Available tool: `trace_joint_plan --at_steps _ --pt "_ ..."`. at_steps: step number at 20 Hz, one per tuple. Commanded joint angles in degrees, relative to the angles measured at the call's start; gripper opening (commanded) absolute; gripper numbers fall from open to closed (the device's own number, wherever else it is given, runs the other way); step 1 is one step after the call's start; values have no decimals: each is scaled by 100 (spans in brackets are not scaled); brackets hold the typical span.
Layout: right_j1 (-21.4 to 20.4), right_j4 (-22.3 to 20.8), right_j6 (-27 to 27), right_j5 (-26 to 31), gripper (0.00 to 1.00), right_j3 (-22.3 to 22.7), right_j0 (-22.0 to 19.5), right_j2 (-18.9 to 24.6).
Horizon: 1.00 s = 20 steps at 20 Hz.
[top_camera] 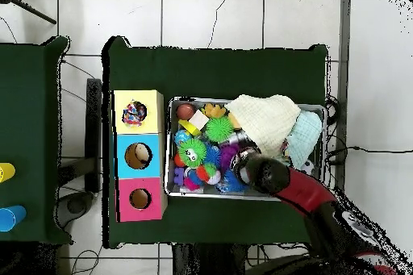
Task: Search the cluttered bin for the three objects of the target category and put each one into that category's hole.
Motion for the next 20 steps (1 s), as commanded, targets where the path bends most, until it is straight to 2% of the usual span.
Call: trace_joint_plan --at_steps 1,2,6,8,9,10,11,12,13,16,20 --pt "-548 -220 1215 -1762 100 675 2054 -1124" --pt "-659 -23 1284 -1771 100 771 2293 -1313" --pt "-753 551 1331 -1828 100 981 2734 -1481" --pt "-713 762 1310 -1883 100 966 2873 -1489" --pt "-545 869 1219 -1888 100 775 2918 -1528" --pt "-648 907 1096 -1740 100 738 3080 -1708" --pt "-583 919 950 -1607 100 538 2993 -1711" --pt "-803 883 796 -1324 100 531 2988 -1746" --pt "-797 862 586 -1083 100 266 2840 -1728" --pt "-1095 670 176 -604 100 70 2605 -1619" --pt "-1149 517 42 -438 100 -63 2515 -1606"
